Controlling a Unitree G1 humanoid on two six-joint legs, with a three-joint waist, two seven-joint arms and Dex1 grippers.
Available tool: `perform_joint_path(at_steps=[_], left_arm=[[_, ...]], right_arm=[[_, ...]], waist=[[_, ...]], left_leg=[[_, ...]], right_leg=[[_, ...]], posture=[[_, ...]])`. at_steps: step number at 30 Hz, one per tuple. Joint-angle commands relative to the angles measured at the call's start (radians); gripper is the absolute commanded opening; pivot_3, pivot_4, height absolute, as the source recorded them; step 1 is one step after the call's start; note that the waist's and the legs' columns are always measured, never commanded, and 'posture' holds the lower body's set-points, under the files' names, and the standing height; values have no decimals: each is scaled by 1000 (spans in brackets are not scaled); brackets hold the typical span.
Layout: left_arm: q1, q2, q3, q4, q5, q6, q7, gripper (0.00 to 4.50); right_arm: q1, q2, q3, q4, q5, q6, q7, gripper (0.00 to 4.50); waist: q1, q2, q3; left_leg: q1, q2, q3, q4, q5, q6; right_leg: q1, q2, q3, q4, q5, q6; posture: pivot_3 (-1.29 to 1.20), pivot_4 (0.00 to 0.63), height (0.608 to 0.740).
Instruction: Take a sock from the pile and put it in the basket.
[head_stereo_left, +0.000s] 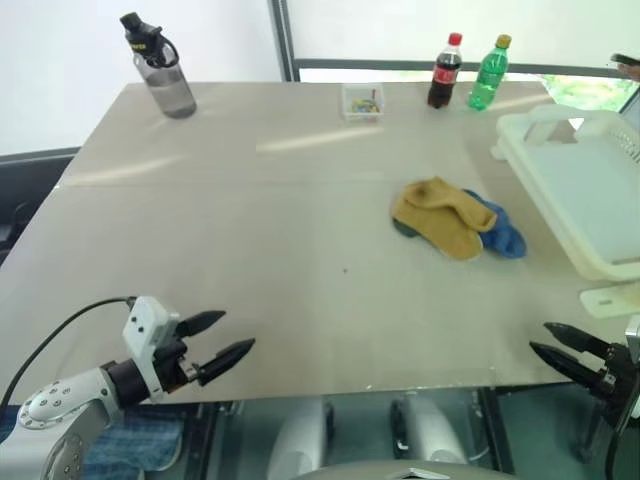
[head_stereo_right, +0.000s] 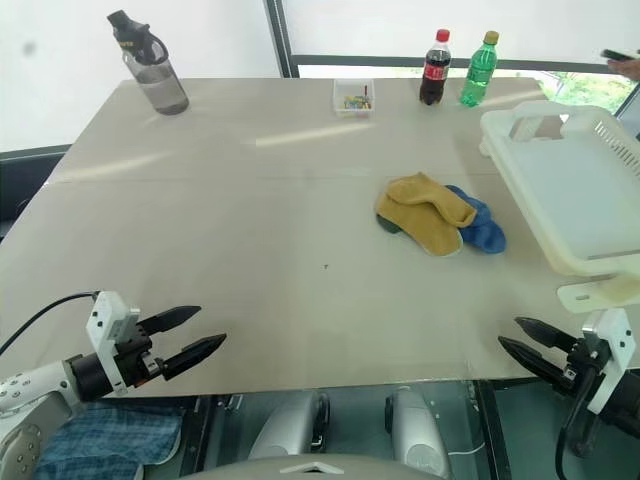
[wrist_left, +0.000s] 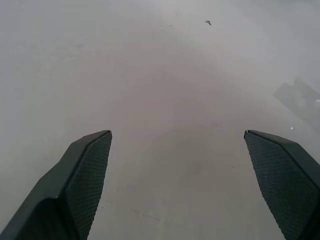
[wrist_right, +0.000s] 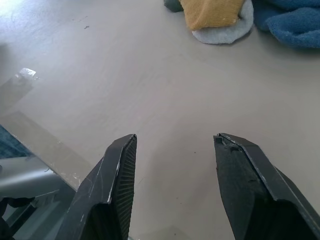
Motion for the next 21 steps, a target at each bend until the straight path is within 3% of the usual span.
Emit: perform_joint_path(at_steps=[1,21], left_arm=[[2,10,44,-33,-33,-1,-8,4500],[-39,40,31,-25,-56,-2,-24,4500]], right_arm=[[-8,-17,-33,16,7,-32,26,2486],[-32,-20,-29,55,-9,-99,36,2486]], waist=[[0,0,0],[0,0,0]], left_leg=[[0,0,0,0,0,0],[0,0,0,0,0,0]], right_leg=[[0,0,0,0,0,0],[0,1,0,0,0,0]], posture=[[0,150,740],[0,150,740]])
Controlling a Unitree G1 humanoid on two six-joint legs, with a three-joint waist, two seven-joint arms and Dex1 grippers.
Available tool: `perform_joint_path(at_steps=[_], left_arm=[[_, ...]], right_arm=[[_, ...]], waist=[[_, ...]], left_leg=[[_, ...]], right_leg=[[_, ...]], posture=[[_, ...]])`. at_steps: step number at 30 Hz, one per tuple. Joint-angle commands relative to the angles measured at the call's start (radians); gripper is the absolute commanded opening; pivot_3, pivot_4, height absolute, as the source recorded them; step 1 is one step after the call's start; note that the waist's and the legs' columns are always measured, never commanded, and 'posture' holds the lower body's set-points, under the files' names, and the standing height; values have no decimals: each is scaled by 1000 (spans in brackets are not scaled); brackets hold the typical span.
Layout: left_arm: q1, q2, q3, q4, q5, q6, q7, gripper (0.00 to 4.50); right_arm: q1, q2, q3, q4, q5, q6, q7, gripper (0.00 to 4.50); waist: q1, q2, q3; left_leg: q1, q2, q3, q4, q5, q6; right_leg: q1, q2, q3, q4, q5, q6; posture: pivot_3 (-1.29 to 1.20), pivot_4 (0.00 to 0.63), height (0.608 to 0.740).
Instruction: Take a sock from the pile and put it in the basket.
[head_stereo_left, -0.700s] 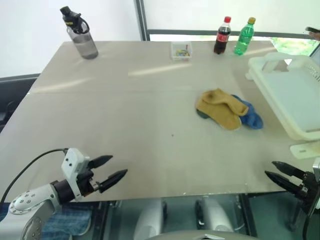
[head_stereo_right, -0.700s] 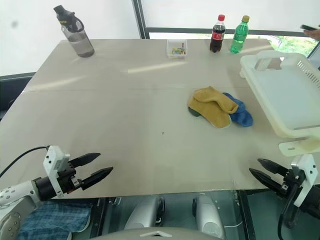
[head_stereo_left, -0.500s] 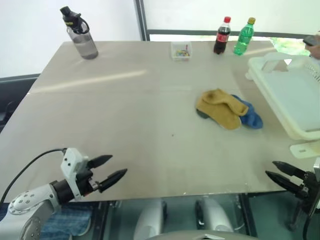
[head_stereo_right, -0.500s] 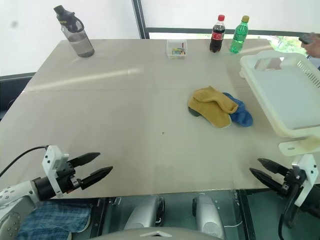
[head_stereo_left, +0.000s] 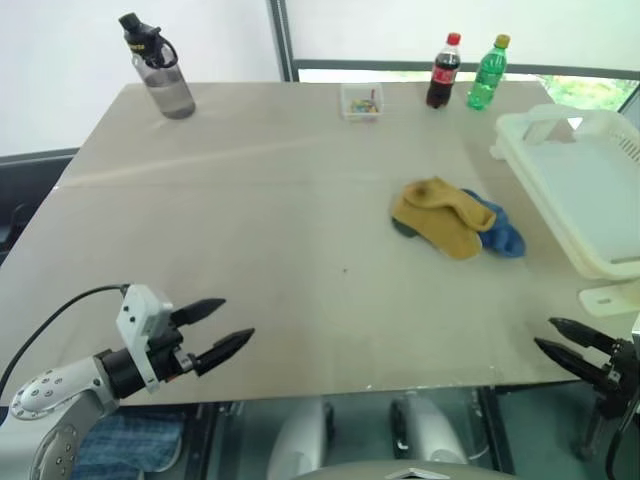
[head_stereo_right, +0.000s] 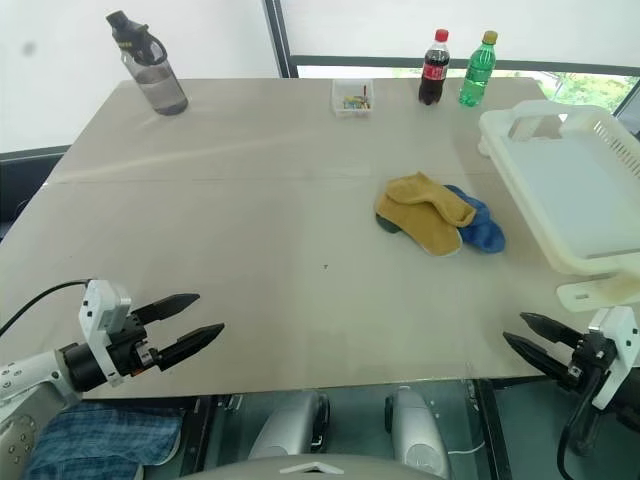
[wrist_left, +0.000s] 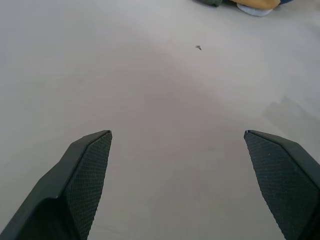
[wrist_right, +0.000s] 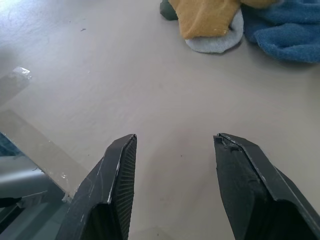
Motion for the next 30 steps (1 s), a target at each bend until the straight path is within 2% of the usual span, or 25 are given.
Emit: perform_joint_path(at_steps=[1,7,11,18,22,26,30], left_arm=[[-4,14,8,-16,-6,-3,-8,4500],[-14,13,8,-19,-10,-16,-20,4500],[-30,7,13,-20,-15,-42,-41,4500],[-130,20,28,-32,-144,-12,-93,4500],[-192,56,37,-31,-227,24,-127,4500],[-226,82,17,-14,-225,28,-143,4500],[-249,93,-5,-5,-210,22,-158,4500]], right_arm=[[-5,-13,-29,-5,4,-21,7,2486],[-25,-6,-9,-5,-4,-18,-8,2486],[-41,-19,26,-27,-12,61,-65,2486],[-222,29,119,-66,-21,119,-220,2486],[-340,65,207,-61,-137,68,-331,2486],[-465,62,320,-29,-324,23,-441,2486],[-594,115,401,18,-465,-38,-566,2486]], waist=[[0,0,0],[0,0,0],[0,0,0],[-2,0,0],[-2,1,0],[-6,0,0],[-6,0,0]], left_leg=[[0,0,0,0,0,0],[0,0,0,0,0,0],[0,0,0,0,0,0],[1,0,1,1,0,0],[1,0,0,1,0,0],[0,-1,1,1,0,0],[1,-2,2,1,0,0]], right_leg=[[0,0,0,0,0,0],[0,0,0,0,0,0],[0,0,0,0,0,0],[0,1,1,2,0,0],[0,2,1,2,2,-3],[0,2,1,2,3,-4],[-1,3,1,2,3,-4]], posture=[[0,150,740],[0,150,740],[0,150,740],[0,150,740],[0,150,740],[0,150,740],[0,150,740]])
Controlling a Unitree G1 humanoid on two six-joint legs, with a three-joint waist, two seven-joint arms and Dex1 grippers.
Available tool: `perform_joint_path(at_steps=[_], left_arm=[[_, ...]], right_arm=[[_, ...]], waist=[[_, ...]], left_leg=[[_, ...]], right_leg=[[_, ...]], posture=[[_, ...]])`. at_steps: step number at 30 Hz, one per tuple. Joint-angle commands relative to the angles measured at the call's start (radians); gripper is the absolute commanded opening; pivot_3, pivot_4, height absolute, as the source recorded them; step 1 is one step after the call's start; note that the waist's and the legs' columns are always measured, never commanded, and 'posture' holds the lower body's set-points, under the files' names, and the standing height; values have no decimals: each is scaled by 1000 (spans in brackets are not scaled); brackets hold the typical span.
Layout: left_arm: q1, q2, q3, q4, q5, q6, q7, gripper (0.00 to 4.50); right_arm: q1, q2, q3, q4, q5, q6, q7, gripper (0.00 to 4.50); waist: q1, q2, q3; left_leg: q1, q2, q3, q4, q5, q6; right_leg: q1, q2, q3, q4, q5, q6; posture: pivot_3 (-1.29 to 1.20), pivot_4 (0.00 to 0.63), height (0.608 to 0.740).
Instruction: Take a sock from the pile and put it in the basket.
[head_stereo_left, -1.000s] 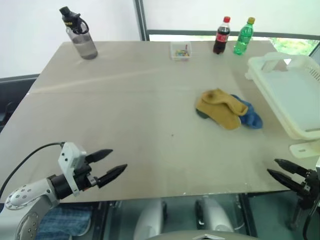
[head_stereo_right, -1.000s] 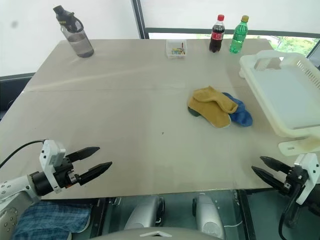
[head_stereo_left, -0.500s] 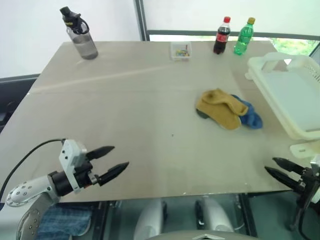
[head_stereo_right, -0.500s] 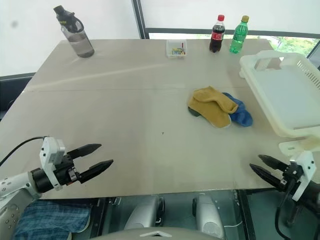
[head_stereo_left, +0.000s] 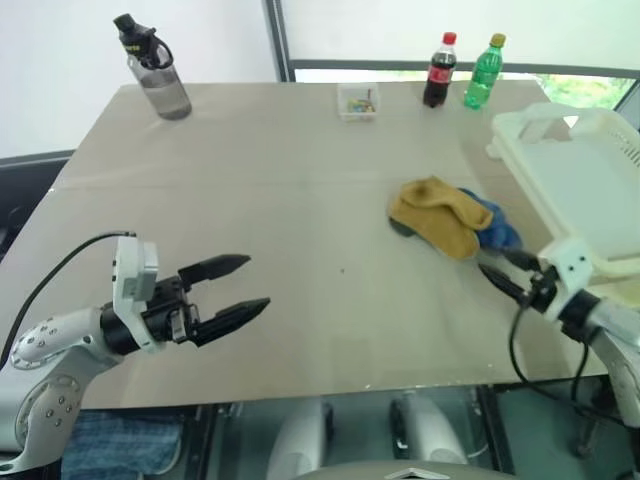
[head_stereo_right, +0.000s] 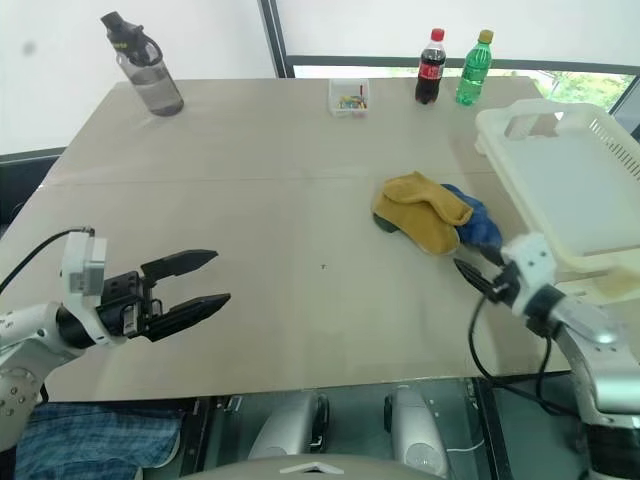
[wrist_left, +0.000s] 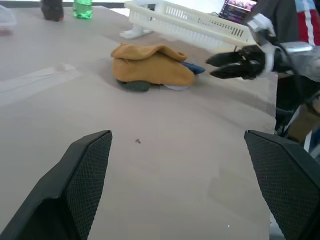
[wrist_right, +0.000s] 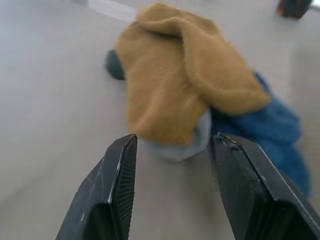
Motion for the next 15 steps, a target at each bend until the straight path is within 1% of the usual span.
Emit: perform_joint_path(at_steps=[1,7,9,12,15], left_arm=[[-13,16,-4,0,-2,-5,-21,4500],[-25,13,-22,3,7,-10,-28,4500],[-32,14,-27,7,10,-12,-29,4500],[-37,16,-28,11,11,-13,-32,4500],[-36,16,-27,15,16,-16,-38,4500]], right_arm=[[-75,36,45,19,-98,-57,-96,2486],[-177,94,94,93,-135,-31,-145,2486],[-208,101,99,123,-149,-21,-160,2486],[-233,89,115,152,-162,-16,-142,2486],[-244,84,117,167,-179,-29,-148,1674]], waist=[[0,0,0],[2,0,0],[2,0,0],[2,0,0],[2,0,0]], left_leg=[[0,0,0,0,0,0],[-2,0,-1,0,0,0],[-1,0,-1,0,0,0],[-1,0,-1,0,0,0],[-1,0,-1,0,0,0]], right_leg=[[0,0,0,0,0,0],[0,-1,0,0,0,0],[0,-1,0,0,0,0],[0,-1,0,0,0,-1],[0,0,0,0,0,0]], posture=[[0,150,740],[0,150,740],[0,150,740],[0,150,740],[0,150,740]])
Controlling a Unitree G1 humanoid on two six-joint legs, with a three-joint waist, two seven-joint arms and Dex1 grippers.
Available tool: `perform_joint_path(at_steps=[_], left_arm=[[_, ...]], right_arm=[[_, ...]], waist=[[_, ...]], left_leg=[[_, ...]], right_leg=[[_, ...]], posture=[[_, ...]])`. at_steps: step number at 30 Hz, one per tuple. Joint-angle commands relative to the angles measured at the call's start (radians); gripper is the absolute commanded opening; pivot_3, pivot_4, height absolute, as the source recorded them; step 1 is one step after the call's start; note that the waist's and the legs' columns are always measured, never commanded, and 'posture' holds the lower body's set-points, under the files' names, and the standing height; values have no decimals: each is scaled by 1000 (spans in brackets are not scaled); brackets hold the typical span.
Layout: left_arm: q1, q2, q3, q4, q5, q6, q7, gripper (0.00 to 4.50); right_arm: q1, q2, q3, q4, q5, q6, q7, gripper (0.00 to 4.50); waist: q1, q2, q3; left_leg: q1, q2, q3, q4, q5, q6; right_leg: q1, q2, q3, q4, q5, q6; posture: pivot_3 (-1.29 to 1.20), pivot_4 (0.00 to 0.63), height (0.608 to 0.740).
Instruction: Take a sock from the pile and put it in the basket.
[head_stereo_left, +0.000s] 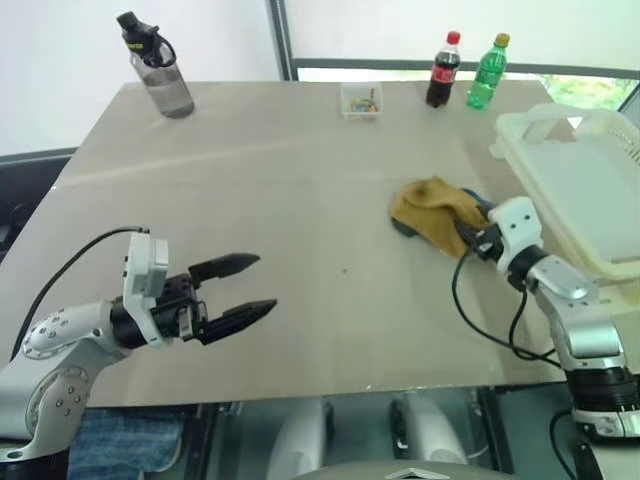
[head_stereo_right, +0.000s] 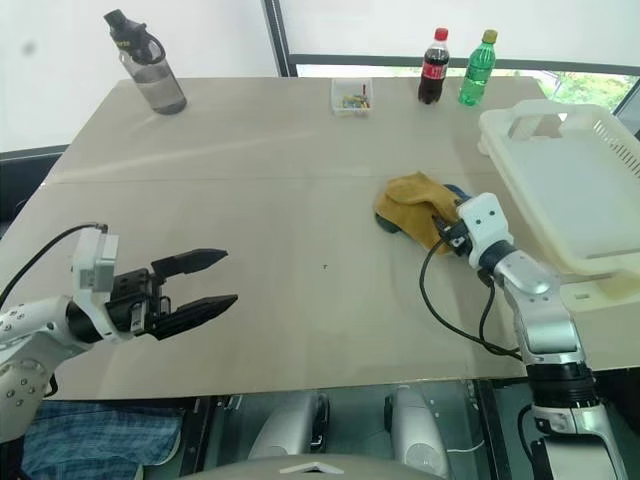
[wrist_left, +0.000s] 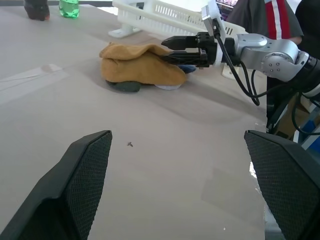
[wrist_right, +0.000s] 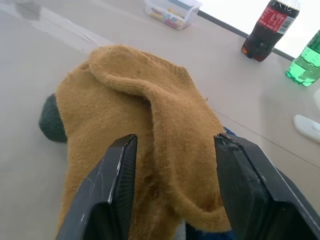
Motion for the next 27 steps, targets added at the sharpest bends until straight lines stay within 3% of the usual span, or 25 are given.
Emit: perform_joint_path(at_steps=[1,4,10,15,20,27], left_arm=[[-4,14,13,-2,4,-15,-16,4500],[0,10,11,1,10,-20,-20,4500],[3,3,4,8,16,-29,-27,4500],[1,1,5,15,22,-33,-35,4500],[0,0,3,20,25,-33,-44,4500],[-5,-1,-4,28,27,-33,-50,4500]], right_arm=[[-21,-14,-8,-8,-12,-12,-2,1241],[-11,-15,-12,-19,-9,-10,2,66],[-11,-14,-10,-50,5,-72,29,66],[13,-1,13,-208,168,-87,186,66],[103,-64,53,-326,273,-10,327,66],[202,-213,95,-273,132,19,348,66]], waist=[[0,0,0],[-1,0,0],[-1,0,0],[-2,0,0],[4,0,0],[0,0,0]], left_leg=[[0,0,0,0,0,0],[0,0,0,0,0,0],[0,0,0,0,0,0],[0,0,-1,0,0,0],[0,1,-3,0,0,0],[1,0,-2,0,0,0]], right_leg=[[0,0,0,0,0,1],[0,0,0,0,2,3],[0,0,0,0,2,3],[0,0,0,0,2,3],[1,0,-2,0,2,3],[1,-1,-1,0,0,0]], posture=[[0,150,740],[0,150,740],[0,150,740],[0,150,740],[0,150,740],[0,150,740]])
